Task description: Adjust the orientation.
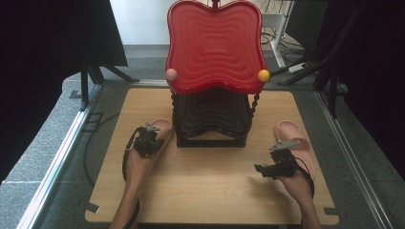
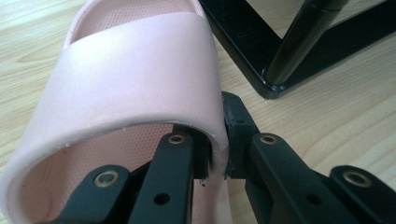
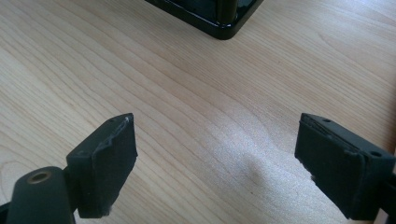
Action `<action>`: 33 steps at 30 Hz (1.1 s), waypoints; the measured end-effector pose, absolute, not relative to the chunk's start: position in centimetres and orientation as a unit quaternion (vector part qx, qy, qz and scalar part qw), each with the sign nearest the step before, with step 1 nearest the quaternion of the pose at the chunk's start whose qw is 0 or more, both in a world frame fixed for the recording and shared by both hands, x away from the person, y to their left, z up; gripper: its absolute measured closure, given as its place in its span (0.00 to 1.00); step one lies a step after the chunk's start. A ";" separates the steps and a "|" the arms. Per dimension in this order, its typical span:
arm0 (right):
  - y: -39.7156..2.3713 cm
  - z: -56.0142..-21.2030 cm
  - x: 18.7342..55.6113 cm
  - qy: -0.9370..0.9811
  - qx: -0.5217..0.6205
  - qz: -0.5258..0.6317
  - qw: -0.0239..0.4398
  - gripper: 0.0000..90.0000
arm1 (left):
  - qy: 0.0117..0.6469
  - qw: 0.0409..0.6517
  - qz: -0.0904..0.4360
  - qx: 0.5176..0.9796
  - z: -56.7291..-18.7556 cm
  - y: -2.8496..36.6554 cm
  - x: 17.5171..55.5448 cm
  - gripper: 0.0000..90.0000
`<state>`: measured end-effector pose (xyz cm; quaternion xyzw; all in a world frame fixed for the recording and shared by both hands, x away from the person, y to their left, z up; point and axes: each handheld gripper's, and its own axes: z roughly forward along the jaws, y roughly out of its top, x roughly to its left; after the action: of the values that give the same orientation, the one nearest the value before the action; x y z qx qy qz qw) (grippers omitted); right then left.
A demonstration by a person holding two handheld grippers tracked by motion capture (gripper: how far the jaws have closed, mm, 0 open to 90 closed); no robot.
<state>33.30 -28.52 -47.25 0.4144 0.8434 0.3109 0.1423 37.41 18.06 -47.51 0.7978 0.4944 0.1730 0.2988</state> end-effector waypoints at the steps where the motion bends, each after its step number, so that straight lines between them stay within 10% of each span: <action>1: -28.5 -47.2 33.3 0.843 0.414 0.311 0.142 0.15 | 0.493 0.300 0.175 0.797 -47.4 18.3 37.2 0.92; 33: -28.5 -47.0 33.2 0.842 0.415 0.313 0.146 0.15 | 0.394 0.357 0.169 0.830 -41.6 21.8 27.5 0.91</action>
<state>33.17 -28.54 -46.98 0.4149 0.8418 0.3125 0.1465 27.45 21.78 -41.56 0.8302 0.3936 0.1689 0.3568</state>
